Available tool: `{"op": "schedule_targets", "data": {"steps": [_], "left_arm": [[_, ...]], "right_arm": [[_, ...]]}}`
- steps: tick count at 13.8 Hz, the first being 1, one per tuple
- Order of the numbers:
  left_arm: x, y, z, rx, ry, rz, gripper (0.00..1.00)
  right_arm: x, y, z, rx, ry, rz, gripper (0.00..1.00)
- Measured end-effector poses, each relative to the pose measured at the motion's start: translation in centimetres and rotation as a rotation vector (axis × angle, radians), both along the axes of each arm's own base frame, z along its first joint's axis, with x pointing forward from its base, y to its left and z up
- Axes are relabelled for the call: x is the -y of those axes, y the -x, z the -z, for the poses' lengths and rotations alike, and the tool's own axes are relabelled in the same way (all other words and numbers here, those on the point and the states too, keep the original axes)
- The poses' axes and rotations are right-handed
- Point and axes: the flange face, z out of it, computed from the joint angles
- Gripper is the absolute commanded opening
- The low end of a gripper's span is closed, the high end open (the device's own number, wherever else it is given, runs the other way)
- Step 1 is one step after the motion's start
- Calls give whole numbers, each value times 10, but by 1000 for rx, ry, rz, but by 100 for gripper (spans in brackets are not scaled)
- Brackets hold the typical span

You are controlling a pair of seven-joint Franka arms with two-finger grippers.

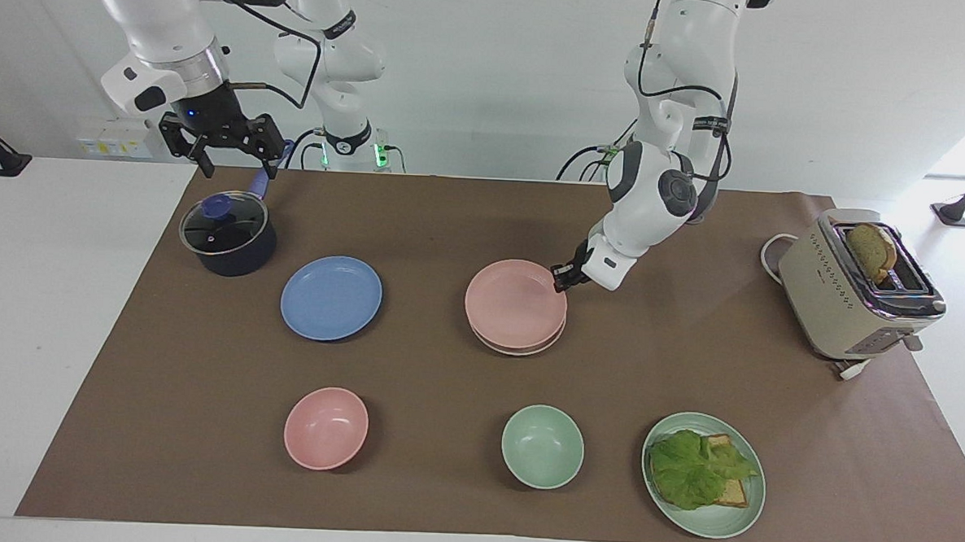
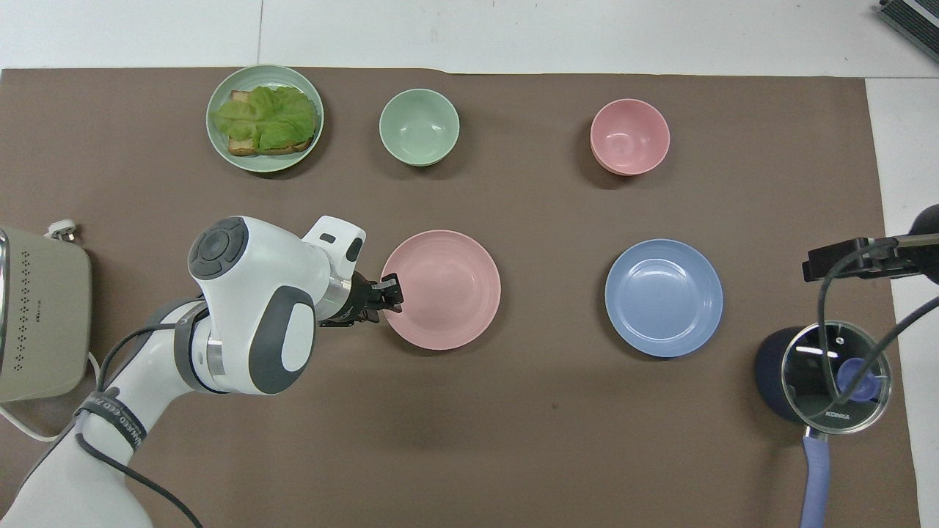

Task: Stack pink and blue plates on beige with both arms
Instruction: 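Lower the pink plate onto the beige plate and open the left gripper, then retract the left gripper while the right gripper grasps the blue plate rim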

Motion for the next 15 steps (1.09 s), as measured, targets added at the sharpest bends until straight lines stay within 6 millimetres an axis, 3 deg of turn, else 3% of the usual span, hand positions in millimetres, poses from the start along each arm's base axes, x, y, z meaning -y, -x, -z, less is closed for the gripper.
{"op": "schedule_targets", "data": {"steps": [3, 6, 9, 12, 15], "left_arm": [[-4, -12, -16, 33, 5, -3, 100], [-30, -36, -46, 69, -77, 55, 100], [-91, -68, -96, 82, -121, 122, 100], [-176, -90, -139, 97, -165, 195, 100], [-237, -97, -174, 105, -215, 246, 100]], "right_arm": [[5, 0, -1, 3, -1, 10, 100], [9, 0, 1, 2, -1, 16, 100], [22, -2, 19, 3, -1, 46, 100], [38, -5, 69, -10, -3, 76, 100], [39, -5, 117, -13, -3, 77, 100]]}}
